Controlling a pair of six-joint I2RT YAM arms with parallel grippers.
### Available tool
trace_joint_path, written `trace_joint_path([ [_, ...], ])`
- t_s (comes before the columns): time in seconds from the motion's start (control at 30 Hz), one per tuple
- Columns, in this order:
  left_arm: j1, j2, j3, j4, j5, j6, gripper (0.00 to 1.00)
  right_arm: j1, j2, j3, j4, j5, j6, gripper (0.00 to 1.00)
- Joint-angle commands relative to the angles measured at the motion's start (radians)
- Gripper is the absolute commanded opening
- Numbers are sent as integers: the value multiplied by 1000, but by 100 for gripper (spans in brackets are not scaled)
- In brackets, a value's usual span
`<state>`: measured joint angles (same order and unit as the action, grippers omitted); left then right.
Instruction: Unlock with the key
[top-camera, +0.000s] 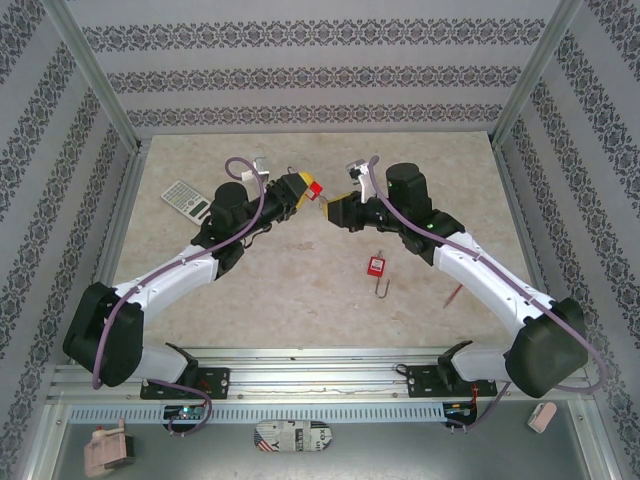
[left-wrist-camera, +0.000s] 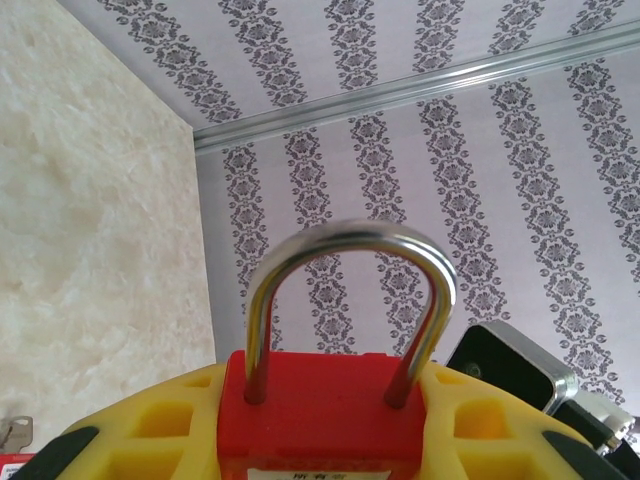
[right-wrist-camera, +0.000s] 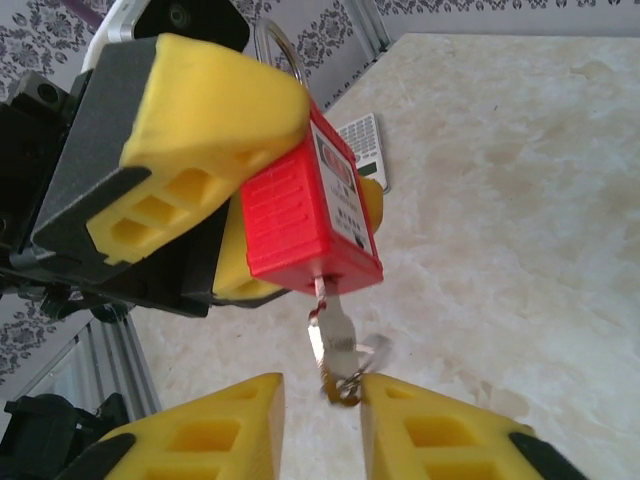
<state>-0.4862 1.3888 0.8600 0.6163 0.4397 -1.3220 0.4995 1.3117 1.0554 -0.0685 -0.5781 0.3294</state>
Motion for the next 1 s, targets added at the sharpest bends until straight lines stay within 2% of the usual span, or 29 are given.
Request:
trace_joint_path([
  [0.0, -17, 4, 5, 57, 2, -26, 0, -4, 16, 2, 39, -19, -12, 22],
  [0.23, -27, 9, 23, 4, 17, -39, 0, -4, 27, 20, 26, -13, -33, 19],
  [0.5, -35, 16, 44, -77, 29, -39, 0, 2, 23, 19, 20, -17, -55, 1],
  [0.97, -86, 58, 59, -91, 25, -44, 0, 71, 46, 103, 5, 45, -131, 0],
])
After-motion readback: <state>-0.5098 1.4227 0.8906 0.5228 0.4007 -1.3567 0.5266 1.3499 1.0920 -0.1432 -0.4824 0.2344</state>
